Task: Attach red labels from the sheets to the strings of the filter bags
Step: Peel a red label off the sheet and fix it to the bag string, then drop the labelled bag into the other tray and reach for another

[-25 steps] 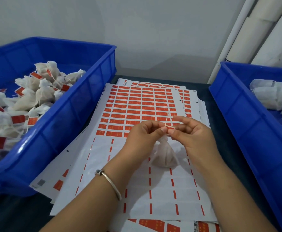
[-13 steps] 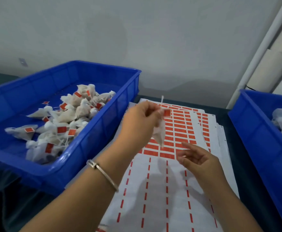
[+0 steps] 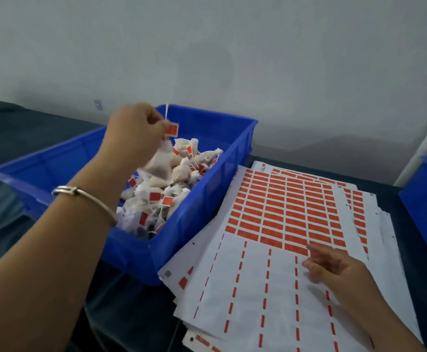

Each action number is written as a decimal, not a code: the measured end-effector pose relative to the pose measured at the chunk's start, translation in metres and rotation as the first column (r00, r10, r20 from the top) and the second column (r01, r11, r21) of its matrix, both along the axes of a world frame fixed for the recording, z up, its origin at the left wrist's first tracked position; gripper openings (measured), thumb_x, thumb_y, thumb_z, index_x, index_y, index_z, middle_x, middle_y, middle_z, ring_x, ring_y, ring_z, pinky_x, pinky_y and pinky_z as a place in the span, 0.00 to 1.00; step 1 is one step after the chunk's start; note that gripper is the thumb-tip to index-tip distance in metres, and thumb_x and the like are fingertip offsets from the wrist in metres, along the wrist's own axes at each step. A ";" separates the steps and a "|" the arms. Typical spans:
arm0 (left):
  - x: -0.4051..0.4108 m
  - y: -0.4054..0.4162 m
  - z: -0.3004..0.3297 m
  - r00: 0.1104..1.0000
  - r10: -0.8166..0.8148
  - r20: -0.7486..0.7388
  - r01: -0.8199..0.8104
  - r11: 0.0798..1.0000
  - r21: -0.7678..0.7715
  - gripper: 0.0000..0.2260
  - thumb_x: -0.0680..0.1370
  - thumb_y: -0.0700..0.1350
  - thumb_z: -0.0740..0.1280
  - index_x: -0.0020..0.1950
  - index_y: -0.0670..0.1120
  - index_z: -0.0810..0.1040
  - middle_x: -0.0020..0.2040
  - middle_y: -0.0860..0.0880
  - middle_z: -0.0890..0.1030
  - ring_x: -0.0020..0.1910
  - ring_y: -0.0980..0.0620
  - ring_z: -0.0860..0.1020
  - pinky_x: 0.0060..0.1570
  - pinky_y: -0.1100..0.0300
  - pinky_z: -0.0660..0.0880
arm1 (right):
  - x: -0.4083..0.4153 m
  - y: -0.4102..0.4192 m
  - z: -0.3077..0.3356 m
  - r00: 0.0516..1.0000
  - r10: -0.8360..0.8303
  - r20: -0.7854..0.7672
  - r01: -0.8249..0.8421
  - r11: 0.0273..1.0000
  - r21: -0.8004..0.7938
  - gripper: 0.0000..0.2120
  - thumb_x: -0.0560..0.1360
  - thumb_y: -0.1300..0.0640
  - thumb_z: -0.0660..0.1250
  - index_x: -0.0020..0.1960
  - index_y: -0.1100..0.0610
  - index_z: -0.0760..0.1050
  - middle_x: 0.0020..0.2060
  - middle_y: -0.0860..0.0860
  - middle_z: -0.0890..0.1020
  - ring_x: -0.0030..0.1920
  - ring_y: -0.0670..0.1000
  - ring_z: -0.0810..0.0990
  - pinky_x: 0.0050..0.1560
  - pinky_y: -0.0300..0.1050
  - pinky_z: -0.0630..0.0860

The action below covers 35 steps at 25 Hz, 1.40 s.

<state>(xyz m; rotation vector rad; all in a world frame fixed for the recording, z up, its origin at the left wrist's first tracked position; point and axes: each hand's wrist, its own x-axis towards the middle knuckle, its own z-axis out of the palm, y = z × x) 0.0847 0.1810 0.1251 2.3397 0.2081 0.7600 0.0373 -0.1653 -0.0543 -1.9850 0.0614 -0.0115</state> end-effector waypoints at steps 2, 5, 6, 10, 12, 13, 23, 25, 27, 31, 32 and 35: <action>0.001 0.007 -0.021 0.988 0.051 -0.146 -0.028 0.986 0.161 0.07 0.77 0.46 0.65 0.40 0.47 0.77 0.35 0.52 0.80 0.32 0.54 0.75 0.30 0.59 0.70 | -0.001 0.002 0.000 1.000 0.002 -0.023 -0.003 1.000 -0.028 0.11 0.72 0.57 0.72 0.48 0.43 0.76 0.42 0.40 0.82 0.44 0.46 0.80 0.42 0.32 0.70; 0.005 -0.001 -0.046 0.940 0.008 -0.342 0.058 0.981 0.183 0.06 0.78 0.44 0.64 0.42 0.45 0.78 0.40 0.48 0.81 0.40 0.51 0.78 0.41 0.57 0.74 | -0.003 0.005 0.003 0.999 -0.013 -0.051 0.012 1.000 -0.019 0.09 0.73 0.57 0.71 0.47 0.43 0.76 0.45 0.40 0.80 0.47 0.46 0.78 0.46 0.37 0.70; 0.006 -0.005 -0.049 0.926 -0.017 -0.378 0.083 0.984 0.158 0.06 0.78 0.44 0.64 0.44 0.44 0.79 0.41 0.47 0.81 0.41 0.51 0.79 0.43 0.57 0.75 | -0.004 0.006 0.004 0.998 -0.015 -0.053 0.014 1.000 -0.018 0.09 0.73 0.57 0.70 0.46 0.43 0.76 0.46 0.40 0.80 0.48 0.46 0.77 0.49 0.39 0.70; 0.001 -0.040 -0.049 0.933 -0.079 -0.351 0.150 0.972 0.180 0.06 0.79 0.45 0.63 0.50 0.48 0.79 0.41 0.51 0.80 0.37 0.56 0.75 0.32 0.67 0.66 | -0.008 0.010 0.011 1.000 -0.008 -0.028 0.003 0.989 -0.145 0.08 0.74 0.55 0.69 0.49 0.44 0.75 0.48 0.38 0.76 0.49 0.42 0.73 0.54 0.41 0.69; -0.007 -0.069 -0.053 0.959 -0.159 -0.235 0.199 0.967 0.157 0.06 0.79 0.46 0.62 0.47 0.51 0.79 0.36 0.56 0.77 0.34 0.58 0.74 0.31 0.70 0.63 | -0.010 0.014 0.021 0.999 0.015 0.036 -0.006 0.974 -0.226 0.07 0.74 0.54 0.69 0.47 0.42 0.74 0.45 0.33 0.75 0.44 0.38 0.74 0.50 0.33 0.69; -0.012 -0.088 -0.057 0.953 -0.226 -0.199 0.254 0.958 0.130 0.05 0.78 0.46 0.63 0.45 0.53 0.77 0.34 0.57 0.76 0.34 0.59 0.74 0.31 0.71 0.63 | -0.011 0.015 0.028 0.997 0.025 0.074 -0.006 0.969 -0.248 0.07 0.74 0.53 0.68 0.44 0.41 0.74 0.43 0.31 0.74 0.41 0.35 0.75 0.45 0.26 0.69; -0.020 -0.268 -0.171 0.698 -0.558 -0.449 0.622 0.783 -0.007 0.13 0.79 0.51 0.62 0.60 0.50 0.77 0.58 0.53 0.79 0.53 0.52 0.78 0.54 0.61 0.73 | 0.033 -0.052 0.166 0.853 -0.261 0.451 0.389 0.895 -0.218 0.08 0.74 0.56 0.69 0.39 0.59 0.81 0.35 0.49 0.83 0.34 0.42 0.79 0.35 0.37 0.75; -0.024 -0.280 -0.191 0.755 -0.511 -0.411 0.619 0.763 0.189 0.15 0.79 0.54 0.58 0.64 0.52 0.73 0.65 0.54 0.74 0.63 0.52 0.72 0.64 0.57 0.65 | 0.050 -0.095 0.182 0.823 -0.341 0.454 0.482 0.842 -0.242 0.08 0.73 0.59 0.67 0.43 0.64 0.81 0.40 0.58 0.83 0.40 0.52 0.81 0.41 0.43 0.76; -0.027 -0.284 -0.202 0.782 -0.493 -0.382 0.606 0.745 0.279 0.18 0.80 0.57 0.52 0.68 0.55 0.65 0.71 0.57 0.66 0.71 0.53 0.64 0.71 0.52 0.56 | 0.065 -0.144 0.182 0.812 -0.439 0.384 0.545 0.805 -0.232 0.10 0.74 0.61 0.64 0.47 0.67 0.80 0.45 0.61 0.83 0.45 0.56 0.81 0.45 0.47 0.77; -0.030 -0.283 -0.209 0.783 -0.444 -0.436 0.597 0.733 0.326 0.24 0.78 0.62 0.44 0.74 0.58 0.53 0.76 0.59 0.53 0.76 0.53 0.51 0.70 0.53 0.40 | 0.097 -0.240 0.144 0.821 -0.570 0.039 0.498 0.679 -0.539 0.16 0.79 0.57 0.61 0.65 0.60 0.73 0.61 0.54 0.77 0.61 0.55 0.76 0.55 0.43 0.71; -0.030 -0.283 -0.207 0.791 -0.424 -0.441 0.589 0.724 0.361 0.25 0.78 0.62 0.43 0.74 0.58 0.51 0.76 0.59 0.51 0.76 0.54 0.49 0.68 0.53 0.38 | 0.100 -0.259 0.132 0.789 -0.614 -0.020 0.472 0.626 -0.621 0.18 0.80 0.57 0.59 0.69 0.58 0.68 0.65 0.52 0.74 0.65 0.55 0.72 0.60 0.41 0.68; -0.026 -0.288 -0.203 0.788 -0.390 -0.476 0.589 0.703 0.399 0.29 0.74 0.64 0.37 0.74 0.60 0.49 0.76 0.60 0.48 0.76 0.55 0.47 0.67 0.53 0.35 | 0.112 -0.309 0.084 0.741 -0.654 -0.154 0.432 0.639 -0.636 0.19 0.79 0.63 0.59 0.70 0.63 0.67 0.67 0.60 0.71 0.66 0.61 0.70 0.68 0.50 0.65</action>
